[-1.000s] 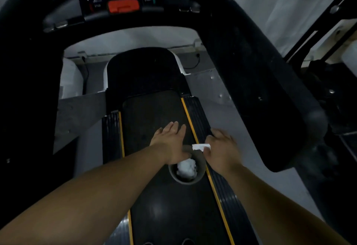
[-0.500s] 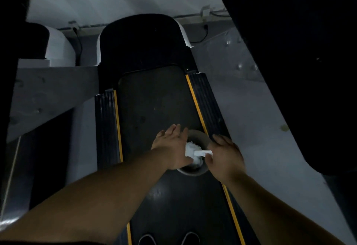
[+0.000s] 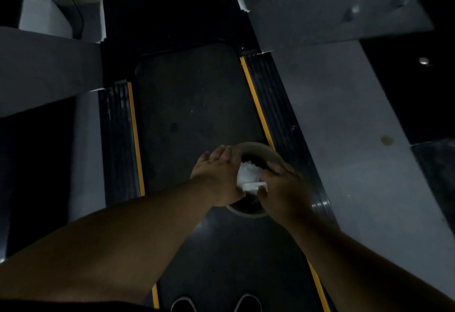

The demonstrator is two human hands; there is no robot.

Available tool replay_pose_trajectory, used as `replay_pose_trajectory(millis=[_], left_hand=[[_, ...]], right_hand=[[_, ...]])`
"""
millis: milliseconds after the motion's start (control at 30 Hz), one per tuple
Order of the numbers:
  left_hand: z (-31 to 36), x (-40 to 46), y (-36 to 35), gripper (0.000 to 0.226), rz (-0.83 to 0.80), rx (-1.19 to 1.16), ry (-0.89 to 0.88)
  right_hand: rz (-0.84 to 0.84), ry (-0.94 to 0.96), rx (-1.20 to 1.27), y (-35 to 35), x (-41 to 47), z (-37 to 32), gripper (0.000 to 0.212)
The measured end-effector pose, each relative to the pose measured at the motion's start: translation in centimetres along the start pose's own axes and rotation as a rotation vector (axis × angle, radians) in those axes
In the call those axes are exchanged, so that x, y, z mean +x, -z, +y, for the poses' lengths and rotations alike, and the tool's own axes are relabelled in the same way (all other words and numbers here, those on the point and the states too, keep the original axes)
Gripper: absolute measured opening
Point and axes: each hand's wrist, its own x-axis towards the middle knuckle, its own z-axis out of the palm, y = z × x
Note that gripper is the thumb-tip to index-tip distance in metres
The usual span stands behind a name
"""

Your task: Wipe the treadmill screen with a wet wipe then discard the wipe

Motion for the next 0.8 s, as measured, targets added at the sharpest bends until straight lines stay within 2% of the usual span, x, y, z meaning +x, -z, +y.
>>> replay_pose_trajectory(millis=[333,467,800], left_hand=[[-1.2,3.7,-4.7,0.111,-0.035,0.011,-0.009],[-1.3,4.1,-5.4,0.111,-0.05,0.013,-0.009],[-1.5,3.5,-4.6,0.111,-0.043,0.004,-0.008]], right_hand=[[-0.108,-0.036,-0.052,-5.3,2.3,1.2,0.031],[-0.138,-0.031,-0.075,-5.8,2.7,1.3,0.041],[-0.182,-0.06,-0.053,-4.8,2.2,1.3,0.048]])
